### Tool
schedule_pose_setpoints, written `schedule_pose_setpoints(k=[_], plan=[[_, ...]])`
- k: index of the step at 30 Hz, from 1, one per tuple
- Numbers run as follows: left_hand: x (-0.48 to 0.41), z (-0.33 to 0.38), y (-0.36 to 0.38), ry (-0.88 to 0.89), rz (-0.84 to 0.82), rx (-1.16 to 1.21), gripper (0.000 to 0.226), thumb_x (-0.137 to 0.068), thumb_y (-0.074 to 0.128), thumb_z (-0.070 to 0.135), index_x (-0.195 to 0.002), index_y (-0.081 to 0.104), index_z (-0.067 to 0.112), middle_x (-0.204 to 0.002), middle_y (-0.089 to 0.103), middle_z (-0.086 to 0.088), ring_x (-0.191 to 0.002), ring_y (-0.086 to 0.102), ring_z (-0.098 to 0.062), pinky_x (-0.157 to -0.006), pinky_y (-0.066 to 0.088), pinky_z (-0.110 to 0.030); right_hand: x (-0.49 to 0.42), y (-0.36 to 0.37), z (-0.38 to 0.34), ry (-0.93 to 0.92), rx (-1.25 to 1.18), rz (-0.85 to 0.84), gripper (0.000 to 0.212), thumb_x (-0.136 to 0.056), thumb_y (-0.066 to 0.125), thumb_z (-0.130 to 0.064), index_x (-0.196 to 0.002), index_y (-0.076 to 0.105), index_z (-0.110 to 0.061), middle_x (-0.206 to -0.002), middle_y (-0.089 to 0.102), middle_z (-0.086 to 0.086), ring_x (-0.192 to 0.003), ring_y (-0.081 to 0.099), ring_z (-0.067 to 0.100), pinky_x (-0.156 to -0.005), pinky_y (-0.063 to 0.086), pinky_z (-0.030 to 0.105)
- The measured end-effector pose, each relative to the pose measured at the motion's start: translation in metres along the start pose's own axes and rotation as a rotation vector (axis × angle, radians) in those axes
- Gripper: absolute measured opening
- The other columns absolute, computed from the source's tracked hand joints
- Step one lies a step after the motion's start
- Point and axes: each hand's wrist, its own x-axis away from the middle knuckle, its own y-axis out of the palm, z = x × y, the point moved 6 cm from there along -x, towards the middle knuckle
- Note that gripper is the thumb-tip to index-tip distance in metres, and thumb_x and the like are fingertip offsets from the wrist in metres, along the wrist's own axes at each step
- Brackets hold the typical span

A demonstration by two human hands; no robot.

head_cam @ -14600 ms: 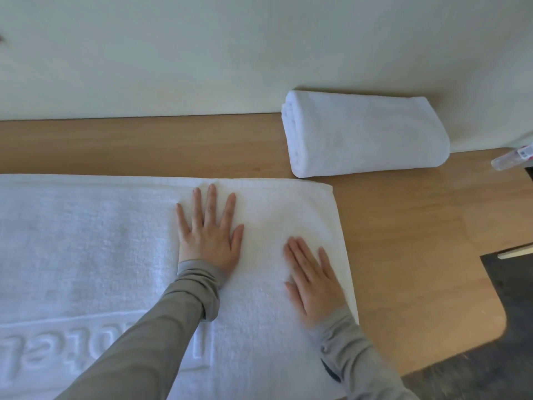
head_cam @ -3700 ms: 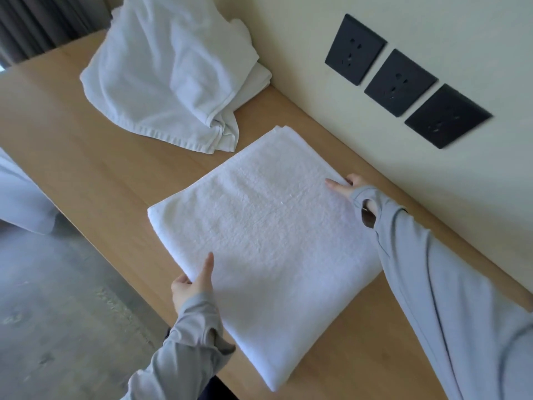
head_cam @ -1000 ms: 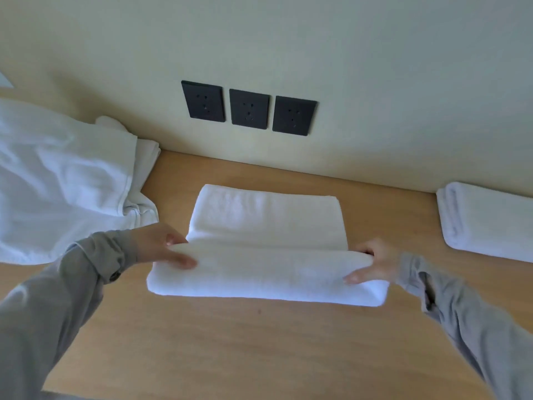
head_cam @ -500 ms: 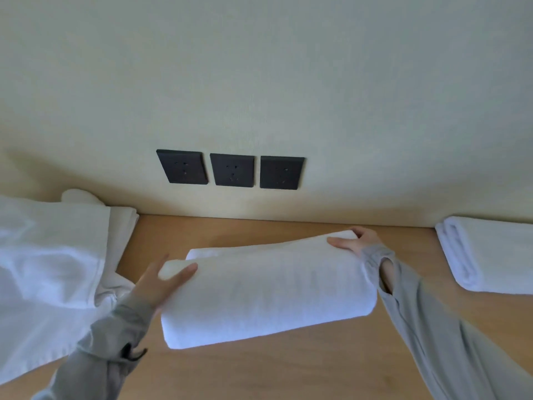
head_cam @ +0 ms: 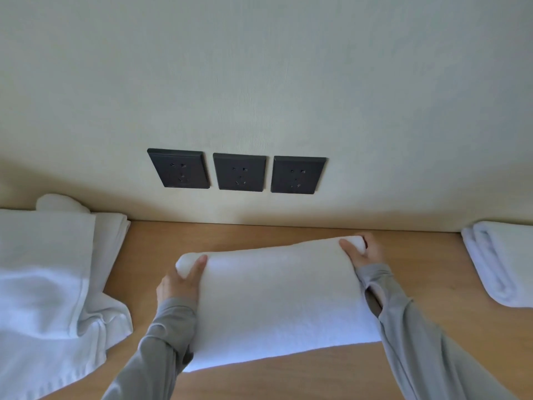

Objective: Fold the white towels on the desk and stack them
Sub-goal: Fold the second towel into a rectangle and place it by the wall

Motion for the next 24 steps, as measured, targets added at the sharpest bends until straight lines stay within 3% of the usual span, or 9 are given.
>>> schedule_pose_setpoints(k=[5, 6, 9, 12, 15, 17, 19, 21, 24], plan=[[0.009, 0.006, -0.001, -0.009, 0.040, -0.053, 0.071, -0.083, 0.052, 0.059, -0.125, 0.046, 0.002, -0.121, 0.053, -0.028, -0.112, 0.048, -0.043, -0.089, 0.039, -0.044, -0.010, 0.005, 0.004, 0.030, 0.051, 0.014, 0.035, -0.085, 0.065, -0.025, -0.109, 0.054, -0.001, -0.103, 0.058, 0.019, -0.087, 0.051, 0.027, -0.074, 0.036, 0.029], [0.016, 0.014, -0.006, 0.077, 0.122, -0.115, 0.065, -0.085, 0.053, 0.054, -0.127, 0.043, 0.005, -0.124, 0.051, -0.027, -0.115, 0.046, -0.042, -0.092, 0.038, -0.048, -0.011, 0.006, 0.005, 0.032, 0.101, 0.009, 0.037, -0.086, 0.064, -0.028, -0.109, 0.053, -0.001, -0.105, 0.057, 0.021, -0.090, 0.052, 0.030, -0.074, 0.037, 0.030], [0.062, 0.068, 0.000, 0.640, 0.391, -0.363, 0.051, -0.091, 0.049, 0.035, -0.138, 0.043, 0.014, -0.143, 0.041, -0.018, -0.133, 0.035, -0.039, -0.106, 0.028, -0.056, -0.014, 0.011, 0.004, 0.041, 0.284, -0.023, 0.045, -0.089, 0.057, -0.035, -0.115, 0.048, 0.000, -0.113, 0.053, 0.025, -0.102, 0.051, 0.038, -0.076, 0.035, 0.033], [0.114, 0.097, 0.059, 0.983, 0.158, -0.661, 0.061, -0.093, 0.010, 0.049, -0.148, 0.021, 0.025, -0.157, 0.014, -0.008, -0.144, 0.009, -0.031, -0.113, 0.002, -0.055, -0.007, 0.006, -0.011, -0.020, 0.621, -0.029, 0.048, -0.095, 0.044, -0.038, -0.128, 0.042, -0.003, -0.129, 0.046, 0.022, -0.117, 0.043, 0.037, -0.089, 0.035, 0.038], [0.117, 0.083, 0.090, 0.939, 0.028, -0.738, 0.062, -0.088, -0.011, 0.051, -0.147, -0.013, 0.030, -0.156, -0.016, 0.001, -0.141, -0.021, -0.022, -0.110, -0.021, -0.047, 0.023, 0.004, -0.053, -0.343, 0.785, 0.129, 0.045, -0.098, 0.030, -0.032, -0.137, 0.040, -0.011, -0.147, 0.036, 0.010, -0.136, 0.031, 0.029, -0.108, 0.024, 0.044], [0.110, 0.073, 0.096, 0.922, 0.035, -0.762, 0.060, -0.087, -0.014, 0.049, -0.144, -0.021, 0.031, -0.154, -0.022, 0.002, -0.140, -0.024, -0.021, -0.111, -0.021, -0.045, 0.068, 0.032, -0.076, -0.627, 0.727, 0.072, 0.049, -0.094, 0.025, -0.030, -0.131, 0.052, -0.010, -0.140, 0.048, 0.008, -0.133, 0.041, 0.028, -0.108, 0.028, 0.052], [0.106, 0.066, 0.100, 0.925, 0.005, -0.842, 0.061, -0.085, -0.017, 0.045, -0.142, -0.027, 0.029, -0.152, -0.029, 0.000, -0.138, -0.030, -0.021, -0.110, -0.022, -0.046, 0.112, 0.067, -0.070, -0.770, 0.829, -0.072, 0.054, -0.096, 0.018, -0.034, -0.131, 0.053, -0.011, -0.138, 0.051, 0.005, -0.131, 0.043, 0.025, -0.110, 0.029, 0.052], [0.101, 0.065, 0.106, 0.905, -0.025, -0.887, 0.058, -0.084, -0.018, 0.041, -0.139, -0.033, 0.027, -0.151, -0.034, -0.001, -0.135, -0.036, -0.021, -0.108, -0.025, -0.046, 0.122, 0.084, -0.056, -0.705, 0.916, -0.192, 0.059, -0.098, 0.008, -0.038, -0.141, 0.039, -0.012, -0.149, 0.036, 0.003, -0.139, 0.028, 0.022, -0.113, 0.017, 0.050], [0.091, 0.078, 0.106, 0.928, -0.107, -0.852, 0.053, -0.094, -0.006, 0.039, -0.138, -0.031, 0.028, -0.151, -0.032, 0.001, -0.133, -0.036, -0.017, -0.109, -0.023, -0.042, 0.103, 0.090, -0.046, -0.658, 0.975, -0.258, 0.053, -0.096, 0.003, -0.040, -0.146, -0.007, -0.023, -0.157, -0.005, -0.005, -0.139, -0.020, 0.012, -0.116, -0.015, 0.040]])
